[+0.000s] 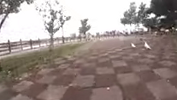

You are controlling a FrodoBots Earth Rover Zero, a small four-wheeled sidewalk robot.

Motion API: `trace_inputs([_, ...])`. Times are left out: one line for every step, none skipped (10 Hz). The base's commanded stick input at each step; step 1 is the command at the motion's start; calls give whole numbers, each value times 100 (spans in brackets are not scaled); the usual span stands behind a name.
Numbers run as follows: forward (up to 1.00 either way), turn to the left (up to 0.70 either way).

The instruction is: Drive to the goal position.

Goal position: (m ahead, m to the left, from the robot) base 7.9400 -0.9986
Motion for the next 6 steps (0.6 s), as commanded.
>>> trace_inputs([70,0])
trace_inputs([70,0])
trace_inputs([70,0])
trace_inputs([70,0])
trace_inputs([70,0])
trace_inputs([70,0])
